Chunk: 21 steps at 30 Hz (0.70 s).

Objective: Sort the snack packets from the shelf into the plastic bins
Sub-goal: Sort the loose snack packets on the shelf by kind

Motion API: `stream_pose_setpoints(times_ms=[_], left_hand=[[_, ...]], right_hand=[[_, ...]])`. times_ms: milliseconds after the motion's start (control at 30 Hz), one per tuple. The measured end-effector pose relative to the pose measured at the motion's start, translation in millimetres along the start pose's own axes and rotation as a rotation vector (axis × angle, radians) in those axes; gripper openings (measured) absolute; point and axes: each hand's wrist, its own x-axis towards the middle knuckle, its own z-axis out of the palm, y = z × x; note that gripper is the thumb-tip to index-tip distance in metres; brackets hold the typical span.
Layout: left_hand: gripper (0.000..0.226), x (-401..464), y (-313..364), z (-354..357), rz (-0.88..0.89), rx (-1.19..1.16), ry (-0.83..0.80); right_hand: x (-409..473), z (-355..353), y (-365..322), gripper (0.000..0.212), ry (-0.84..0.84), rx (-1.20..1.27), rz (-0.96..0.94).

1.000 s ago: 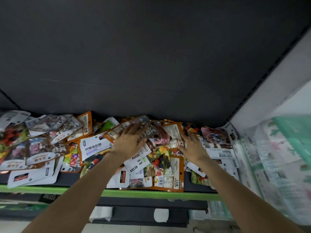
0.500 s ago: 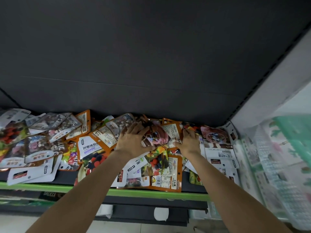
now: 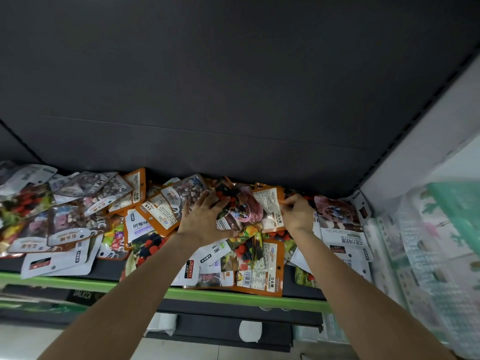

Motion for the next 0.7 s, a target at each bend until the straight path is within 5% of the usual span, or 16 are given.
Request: stream_pose_setpoints(times_ms=[133, 233, 367, 500, 700], left_hand=[[0.081, -4.6, -0.4, -10.1, -0.003, -0.122, 0.007], [0.054, -11.5, 0.1, -23.5, -0.054, -0.542, 0.130], [0.043, -17.4, -3.2, -35.6, -0.153, -0.876, 0.381], [0.052, -17.2, -18.9, -28.8, -0.051, -0.623, 0.414], [0.055, -4.9, -3.3, -12.4, 0.239, -0.202, 0.207]], right_hand=[[-9.5, -21.9, -30.3, 0.012, 0.088, 0.065, -0.190], [-19.0, -22.6, -52.3, 0.011, 0.137, 0.021, -0.344], [-47.6, 13.7, -67.0, 0.018, -0.072, -0.102, -0.573], [-63.6, 35.0, -59.5, 0.035, -0.442, -0.033, -0.539], [-44.4, 9.0, -14.0, 0.036, -0.108, -0.153, -0.447]])
